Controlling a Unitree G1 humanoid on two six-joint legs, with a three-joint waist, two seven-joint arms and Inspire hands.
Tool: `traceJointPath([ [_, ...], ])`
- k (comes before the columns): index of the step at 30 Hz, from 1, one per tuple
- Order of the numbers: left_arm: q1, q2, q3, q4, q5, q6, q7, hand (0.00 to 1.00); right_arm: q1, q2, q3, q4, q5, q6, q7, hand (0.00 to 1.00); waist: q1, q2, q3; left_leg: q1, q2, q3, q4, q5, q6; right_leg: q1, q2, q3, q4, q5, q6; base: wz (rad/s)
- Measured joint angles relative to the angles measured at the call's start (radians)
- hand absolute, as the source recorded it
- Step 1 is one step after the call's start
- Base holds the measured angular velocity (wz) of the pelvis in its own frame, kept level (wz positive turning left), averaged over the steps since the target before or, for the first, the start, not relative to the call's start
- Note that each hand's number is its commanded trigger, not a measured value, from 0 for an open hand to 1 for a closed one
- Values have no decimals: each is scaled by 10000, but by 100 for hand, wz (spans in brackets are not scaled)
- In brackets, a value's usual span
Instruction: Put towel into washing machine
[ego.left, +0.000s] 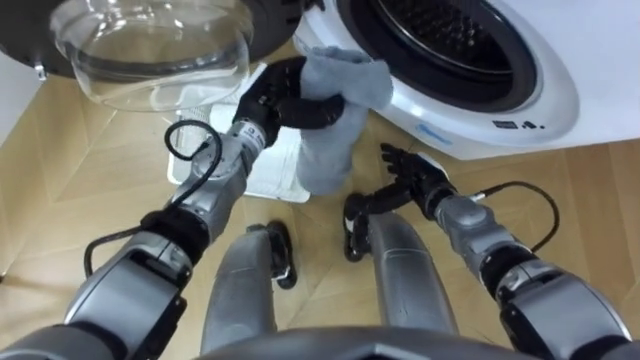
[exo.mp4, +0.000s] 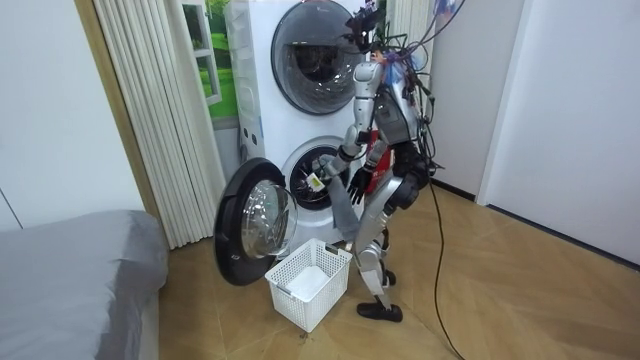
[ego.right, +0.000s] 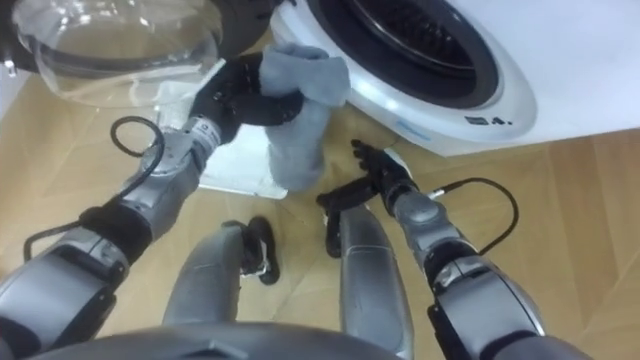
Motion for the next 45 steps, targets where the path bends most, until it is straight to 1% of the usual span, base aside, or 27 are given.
traceJointPath([
  [1, 69, -5, 0, -50, -176, 40, -190, 100, 46, -7, -77, -80, -76, 3, 52, 0, 1, 13, -11, 60, -3, 1, -78, 38, 6, 70, 10, -5, -107, 52, 9, -3],
  [2, 158, -34, -2, -95, -502, 133, -566, 100, 174, -28, -207, -339, -243, 0, 105, 0, 11, 31, -39, 122, -12, -6, -247, 136, 18, 164, 29, -7, -335, 189, 32, 0],
  [3, 203, -20, -7, -139, -876, 286, -876, 100, 206, 24, -352, -478, -435, 3, 112, 0, 12, 30, -39, 150, -32, -9, -413, 246, 36, 205, 34, -27, -516, 311, 34, 0],
  [4, 209, -24, -8, -139, -1041, 362, -1001, 100, 228, 35, -391, -557, -517, 4, 109, 0, 6, 31, -39, 146, -37, -9, -459, 284, 46, 213, 33, -54, -589, 352, 37, 0],
  [6, 215, -15, -20, -143, -1522, 685, -1364, 100, 288, 118, -544, -649, -645, 13, 102, 0, 23, 31, -39, 141, -49, -13, -567, 375, 47, 233, 34, -95, -722, 445, 27, 2],
  [10, 226, 8, -30, -142, -2237, 903, -1722, 100, 273, 133, -562, -593, -617, 71, 106, 0, 27, 31, -38, 131, -44, -77, -612, 406, 15, 279, 63, -120, -826, 492, 10, 2],
  [13, 227, -3, -42, -116, -2760, 1123, -2055, 100, 282, 154, -611, -596, -640, 257, 91, 0, 27, 31, -37, 136, -36, -81, -675, 431, 4, 281, 73, -138, -885, 504, -9, 0],
  [16, 241, -13, -40, -39, -2956, 1477, -2424, 100, 286, 182, -615, -596, -639, 564, 90, 0, 31, 32, -34, 199, -10, -60, -734, 441, -14, 350, 109, -142, -974, 523, -28, 0],
  [17, 242, -16, -48, -37, -3028, 1626, -2535, 100, 256, 182, -614, -604, -639, 683, 82, 15, 34, 36, -31, 200, -8, -58, -745, 441, -14, 350, 113, -162, -987, 523, -28, 0],
  [18, 261, -31, -49, -37, -3112, 1797, -2602, 100, 251, 182, -615, -635, -635, 822, 80, 65, 42, 36, -30, 202, -14, -43, -753, 440, -14, 348, 114, -174, -994, 522, -28, 0],
  [19, 276, -44, -46, -38, -3114, 1865, -2633, 100, 250, 182, -615, -646, -635, 886, 78, 100, 52, 36, -30, 202, -15, -41, -758, 440, -14, 348, 118, -174, -1002, 521, -27, 0],
  [21, 327, -106, -58, -46, -3397, 2192, -2640, 100, 212, 185, -614, -676, -654, 1169, 57, 100, 85, 36, -30, 200, -14, -14, -777, 439, -14, 328, 112, -173, -999, 518, -26, 0],
  [23, 362, -162, -72, -46, -3744, 2373, -2640, 100, 150, 193, -616, -675, -645, 1312, -44, 100, 86, 36, -30, 202, -13, -16, -804, 440, -14, 303, 101, -158, -993, 517, -25, 0],
  [24, 374, -200, -59, -46, -3957, 2456, -2640, 100, 138, 270, -638, -676, -646, 1328, -151, 100, 88, 38, -30, 203, -14, -20, -798, 440, -14, 297, 109, -140, -985, 518, -25, 0],
  [25, 374, -214, -50, -46, -4070, 2465, -2639, 100, 137, 262, -697, -676, -646, 1330, -196, 100, 75, 39, -29, 203, -14, -17, -797, 440, -14, 294, 110, -135, -981, 518, -25, -3],
  [27, 370, -248, -17, -112, -4575, 2461, -2635, 100, 134, 412, -898, -697, -765, 1359, -350, 100, 29, 47, -26, 198, -2, -6, -795, 440, -15, 290, 131, -71, -985, 518, -25, 0],
  [30, 367, -319, -14, -259, -5108, 2434, -2624, 100, 89, 460, -915, -728, -828, 1330, -413, 100, 54, 76, -22, 191, 17, -12, -790, 437, -18, 281, 144, -59, -991, 519, -26, 0],
  [32, 366, -374, 44, -275, -5298, 2403, -2612, 100, 79, 488, -913, -800, -828, 1257, -502, 100, 58, 81, -22, 178, 16, -16, -785, 436, -22, 264, 151, -55, -988, 519, -28, 0],
  [37, 331, -387, 184, -465, -5324, 2357, -2435, 100, 76, 488, -921, -834, -866, 1159, -612, 100, 50, 106, -34, 189, 17, -15, -791, 436, -23, 274, 160, -42, -996, 520, -28, 0],
  [38, 325, -386, 196, -465, -5324, 2355, -2424, 53, 78, 487, -921, -834, -867, 1157, -634, 100, 52, 106, -35, 194, 5, -14, -794, 436, -23, 278, 161, -40, -998, 520, -28, 0],
  [39, 326, -386, 199, -465, -5324, 2355, -2410, 0, 84, 483, -922, -834, -856, 1155, -676, 100, 65, 106, -34, 198, -8, -14, -800, 437, -24, 278, 156, -89, -993, 520, -28, 0],
  [43, 340, -387, 199, -464, -5391, 2360, -2292, 0, 126, 476, -932, -823, -852, 1166, -688, 100, 92, 107, -33, 198, -13, -15, -804, 437, -25, 275, 152, -102, -992, 519, -29, 0],
  [45, 399, -389, 192, -463, -5704, 2368, -2233, 0, 179, 438, -909, -825, -850, 1174, -763, 100, 158, 112, -35, 207, -10, 5, -805, 437, -26, 274, 157, -86, -983, 517, -32, 0],
])
